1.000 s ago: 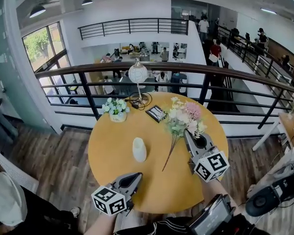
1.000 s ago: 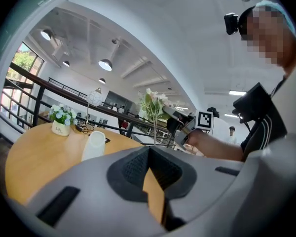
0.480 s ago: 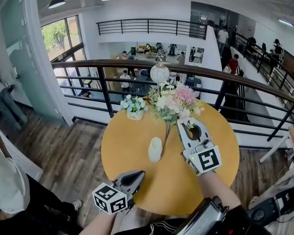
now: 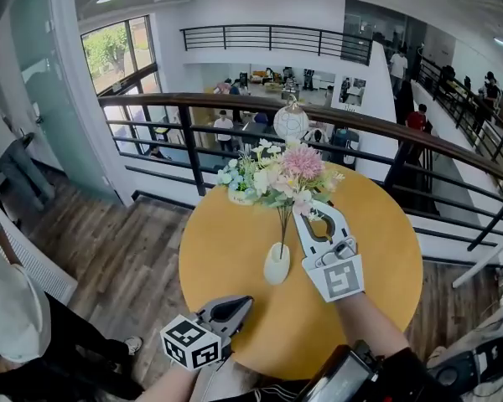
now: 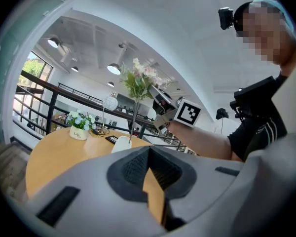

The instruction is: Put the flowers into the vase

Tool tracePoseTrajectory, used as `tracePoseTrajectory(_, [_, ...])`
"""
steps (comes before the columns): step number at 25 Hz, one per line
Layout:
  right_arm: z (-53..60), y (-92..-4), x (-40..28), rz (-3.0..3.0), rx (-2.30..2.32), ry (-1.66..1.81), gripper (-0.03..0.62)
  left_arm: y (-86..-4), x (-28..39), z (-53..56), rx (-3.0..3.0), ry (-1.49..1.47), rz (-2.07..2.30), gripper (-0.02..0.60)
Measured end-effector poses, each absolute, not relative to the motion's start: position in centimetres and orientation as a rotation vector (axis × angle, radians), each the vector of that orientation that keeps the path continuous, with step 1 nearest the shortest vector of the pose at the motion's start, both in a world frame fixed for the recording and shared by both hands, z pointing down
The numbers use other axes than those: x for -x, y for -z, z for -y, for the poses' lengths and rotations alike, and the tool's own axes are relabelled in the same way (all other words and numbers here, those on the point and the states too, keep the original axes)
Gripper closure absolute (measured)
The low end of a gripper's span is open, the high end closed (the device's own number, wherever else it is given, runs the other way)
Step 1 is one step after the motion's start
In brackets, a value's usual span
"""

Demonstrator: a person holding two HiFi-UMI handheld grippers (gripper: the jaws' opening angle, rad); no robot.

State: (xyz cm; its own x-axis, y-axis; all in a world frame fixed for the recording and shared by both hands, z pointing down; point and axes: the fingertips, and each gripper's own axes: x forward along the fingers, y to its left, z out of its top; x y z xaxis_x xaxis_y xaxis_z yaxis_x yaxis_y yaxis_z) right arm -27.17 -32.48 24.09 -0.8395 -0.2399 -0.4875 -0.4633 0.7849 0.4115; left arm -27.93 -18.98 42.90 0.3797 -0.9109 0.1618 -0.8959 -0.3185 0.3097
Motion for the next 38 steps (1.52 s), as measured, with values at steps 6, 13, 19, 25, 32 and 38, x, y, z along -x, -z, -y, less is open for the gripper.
tracePoseTrajectory(6, [33.9,-32.1,28.3,-2.85,0.562,-1.08,0.566,-44.3,28.3,19.2,-2.262,0.055,1.579,0.575])
tracePoseTrajectory(13, [32.8,-38.0,27.9,-2.956,0.566,-1.02,0.566,-46.1,27.5,18.7,-2.245,0.012,1.573,0.575])
tracePoseTrajectory(19, [31.5,-41.4,27.5,-3.005,0.568,-0.948,0.566,-47.3,27.5,18.3,-2.221,0.006,1.561,0.575])
tracePoseTrajectory(25, [31.0,-43.3,27.1,-3.029,0.577,-0.913,0.566,-48.5,27.3,17.9,-2.205,0.011,1.539,0.575])
tracePoseTrajectory(32, [30.1,-44.9,26.8,-3.056,0.587,-0.886,0.565,-49.0,27.2,17.1,-2.209,0.004,1.514,0.575])
tracePoseTrajectory(38, [29.7,-40.6,26.6,-2.743,0.596,-0.472,0.554,-49.0,26.7,16.8,-2.213,0.012,1.496,0.575])
